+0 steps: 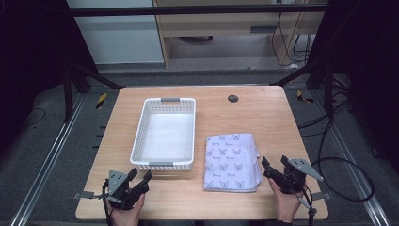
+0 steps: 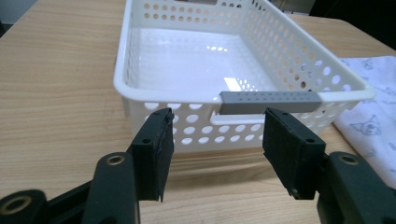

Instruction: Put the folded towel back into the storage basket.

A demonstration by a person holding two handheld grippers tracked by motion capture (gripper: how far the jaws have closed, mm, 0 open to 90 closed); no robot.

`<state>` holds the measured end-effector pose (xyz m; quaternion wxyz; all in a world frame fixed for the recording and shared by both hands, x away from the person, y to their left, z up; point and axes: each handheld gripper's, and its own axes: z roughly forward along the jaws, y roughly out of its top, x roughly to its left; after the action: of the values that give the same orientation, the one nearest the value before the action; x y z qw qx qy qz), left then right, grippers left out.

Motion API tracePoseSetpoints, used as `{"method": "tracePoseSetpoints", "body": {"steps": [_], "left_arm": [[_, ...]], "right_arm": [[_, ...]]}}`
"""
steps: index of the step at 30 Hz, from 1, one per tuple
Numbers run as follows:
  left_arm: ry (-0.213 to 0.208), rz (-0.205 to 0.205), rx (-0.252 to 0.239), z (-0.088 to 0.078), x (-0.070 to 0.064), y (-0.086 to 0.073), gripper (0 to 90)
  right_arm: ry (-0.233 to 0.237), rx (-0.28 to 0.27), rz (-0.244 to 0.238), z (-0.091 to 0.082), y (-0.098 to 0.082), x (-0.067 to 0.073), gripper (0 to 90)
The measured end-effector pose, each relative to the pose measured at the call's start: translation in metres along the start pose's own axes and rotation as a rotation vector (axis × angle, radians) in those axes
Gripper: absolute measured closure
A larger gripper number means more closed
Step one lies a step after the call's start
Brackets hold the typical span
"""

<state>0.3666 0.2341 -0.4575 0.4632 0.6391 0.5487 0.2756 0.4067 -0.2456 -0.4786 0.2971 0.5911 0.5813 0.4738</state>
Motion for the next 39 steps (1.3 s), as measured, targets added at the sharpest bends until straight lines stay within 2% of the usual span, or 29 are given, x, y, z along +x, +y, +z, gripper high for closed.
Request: {"method": "tracePoseSetpoints", "body": {"steps": [4, 7, 12, 15, 16, 18, 31, 39], "left_arm": [[-0.01, 0.004, -0.021, -0.005, -0.003, 0.004, 43.0], [-0.028, -0.002, -0.047, -0.009, -0.005, 0.008, 44.1], [-0.044, 0.002, -0.048, -0.01, -0.008, 0.01, 44.9], [-0.051, 0.01, -0.049, -0.009, -0.012, 0.013, 45.2], [-0.055, 0.021, -0.051, -0.008, -0.016, 0.015, 45.8], [-0.059, 0.028, -0.051, -0.006, -0.019, 0.017, 46.5], [-0.074, 0.077, -0.055, -0.005, -0.034, 0.034, 49.1], [-0.1, 0.126, -0.039, 0.002, -0.055, 0.044, 48.8]], "right_arm": [[0.012, 0.016, -0.008, -0.001, -0.002, 0.001, 26.1], [0.022, 0.005, -0.005, -0.005, -0.003, 0.004, 27.8], [0.053, 0.003, -0.016, -0.008, 0.0, 0.01, 29.8], [0.053, -0.002, -0.031, -0.007, 0.002, 0.013, 30.1], [0.056, 0.002, -0.055, -0.006, 0.006, 0.017, 30.1], [0.058, 0.002, -0.068, -0.005, 0.008, 0.019, 30.1], [0.086, -0.018, -0.123, -0.004, 0.034, 0.032, 30.2], [0.094, -0.017, -0.149, -0.001, 0.048, 0.036, 29.5]]}}
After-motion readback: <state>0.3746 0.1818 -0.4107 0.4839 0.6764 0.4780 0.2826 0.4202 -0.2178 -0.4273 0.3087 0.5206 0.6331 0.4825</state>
